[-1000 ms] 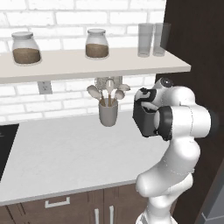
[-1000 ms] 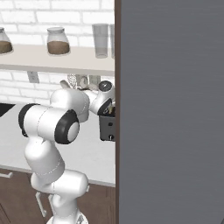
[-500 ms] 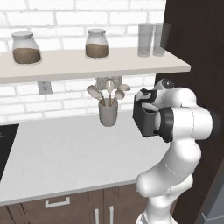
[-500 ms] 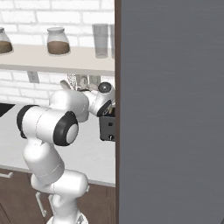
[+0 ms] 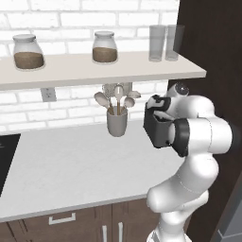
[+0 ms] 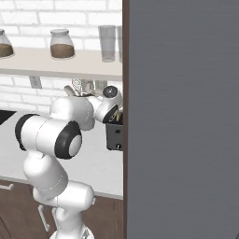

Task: Start the toaster. Once the lever pops up, take the bread to the plate on the dining counter.

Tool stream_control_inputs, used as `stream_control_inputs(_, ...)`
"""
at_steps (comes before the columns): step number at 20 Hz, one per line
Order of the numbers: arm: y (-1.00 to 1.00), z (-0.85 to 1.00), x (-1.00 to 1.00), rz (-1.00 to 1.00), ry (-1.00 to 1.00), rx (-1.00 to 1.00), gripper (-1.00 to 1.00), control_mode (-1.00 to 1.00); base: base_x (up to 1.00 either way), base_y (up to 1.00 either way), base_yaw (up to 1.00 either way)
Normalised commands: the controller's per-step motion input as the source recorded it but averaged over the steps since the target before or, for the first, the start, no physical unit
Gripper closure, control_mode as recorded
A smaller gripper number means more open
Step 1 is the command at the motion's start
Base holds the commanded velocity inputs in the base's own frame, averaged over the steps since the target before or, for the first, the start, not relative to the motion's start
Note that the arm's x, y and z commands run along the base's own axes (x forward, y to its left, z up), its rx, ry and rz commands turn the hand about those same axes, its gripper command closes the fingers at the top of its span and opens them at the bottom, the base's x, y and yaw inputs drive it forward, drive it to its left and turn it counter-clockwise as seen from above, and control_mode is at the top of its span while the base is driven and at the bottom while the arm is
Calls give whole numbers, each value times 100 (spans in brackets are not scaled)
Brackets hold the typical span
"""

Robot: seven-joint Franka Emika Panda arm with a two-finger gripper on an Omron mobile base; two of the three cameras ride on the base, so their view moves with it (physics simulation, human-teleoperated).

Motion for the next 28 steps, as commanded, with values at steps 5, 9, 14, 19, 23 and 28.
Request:
stream_control_inputs(5,0,91,-8,-7,-7,0,100,-100,0,0,0)
stream_control_inputs(9,0,75,-18,-7,0,0,100,-100,0,0,0)
stream_control_inputs(14,0,72,-50,-6,-1,0,100,-100,0,0,0)
stream_control_inputs(19,0,71,-80,-5,0,0,100,-100,0,0,0)
stream_control_inputs(23,1,38,-100,-5,0,0,100,-100,0,0,0)
stream_control_inputs(28,12,10,-100,-5,1,0,100,-100,0,0,0)
